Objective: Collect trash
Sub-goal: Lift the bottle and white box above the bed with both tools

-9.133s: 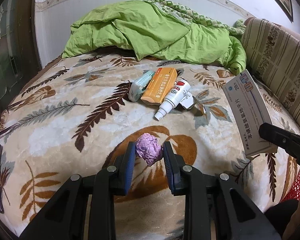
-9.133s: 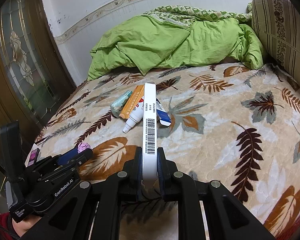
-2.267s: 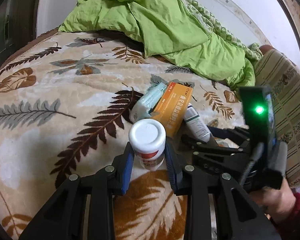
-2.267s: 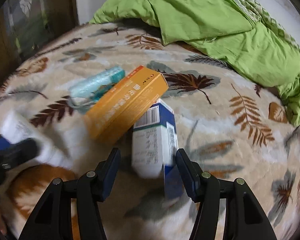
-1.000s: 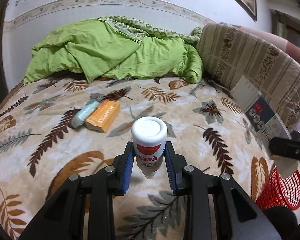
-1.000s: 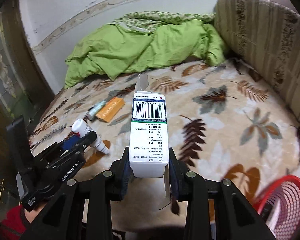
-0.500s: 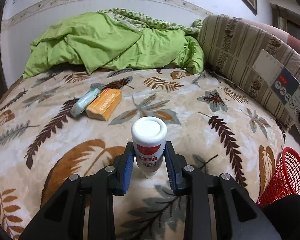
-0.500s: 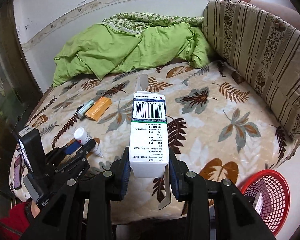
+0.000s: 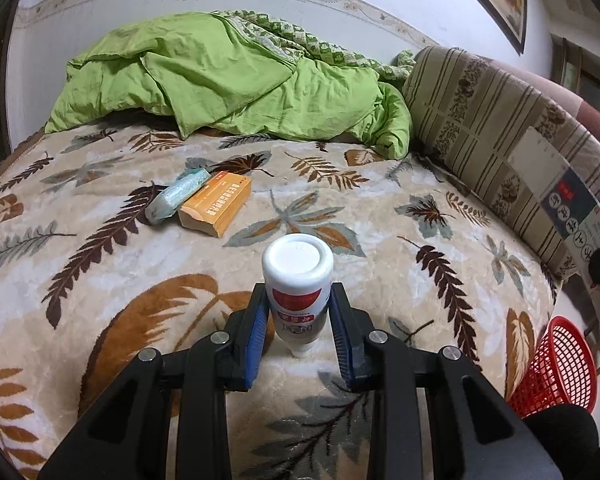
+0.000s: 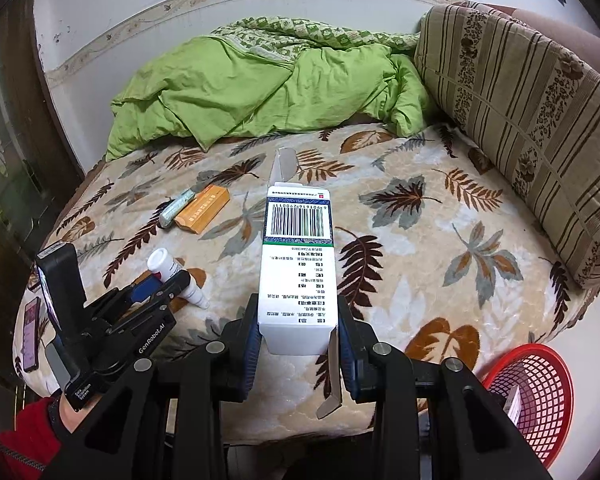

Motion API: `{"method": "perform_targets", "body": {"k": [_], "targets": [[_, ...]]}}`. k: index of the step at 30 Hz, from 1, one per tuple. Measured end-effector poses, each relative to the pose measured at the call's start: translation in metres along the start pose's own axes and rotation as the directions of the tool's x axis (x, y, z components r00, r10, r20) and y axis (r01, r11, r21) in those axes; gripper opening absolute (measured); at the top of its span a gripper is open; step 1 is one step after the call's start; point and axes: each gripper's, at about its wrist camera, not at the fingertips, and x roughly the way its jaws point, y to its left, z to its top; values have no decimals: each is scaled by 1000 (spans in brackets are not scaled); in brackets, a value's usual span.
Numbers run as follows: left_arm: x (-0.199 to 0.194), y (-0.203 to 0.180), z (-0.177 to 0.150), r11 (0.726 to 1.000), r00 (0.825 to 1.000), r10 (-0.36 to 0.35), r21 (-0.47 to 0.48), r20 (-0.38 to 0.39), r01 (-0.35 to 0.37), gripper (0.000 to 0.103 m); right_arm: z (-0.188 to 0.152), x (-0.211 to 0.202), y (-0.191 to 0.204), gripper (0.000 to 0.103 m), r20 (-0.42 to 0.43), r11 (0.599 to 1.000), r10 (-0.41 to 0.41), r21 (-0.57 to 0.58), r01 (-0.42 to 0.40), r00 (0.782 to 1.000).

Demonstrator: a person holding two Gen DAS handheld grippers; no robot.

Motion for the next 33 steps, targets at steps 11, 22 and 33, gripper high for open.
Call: {"method": "perform_targets", "body": {"k": [11, 22, 33], "targets": [[-13, 1, 6, 1000, 999, -3, -4, 49, 3, 29, -5, -3, 0, 36, 16, 1000, 31, 6, -31, 999], [-23, -20, 7, 998, 998, -25, 51, 65, 21, 29, -14, -6, -31, 36, 71, 984, 151, 82, -157, 986], [-41, -59, 8, 991, 995, -103, 86, -7, 103, 29, -18, 7, -63, 36, 69, 956, 248, 146, -255, 966]]}}
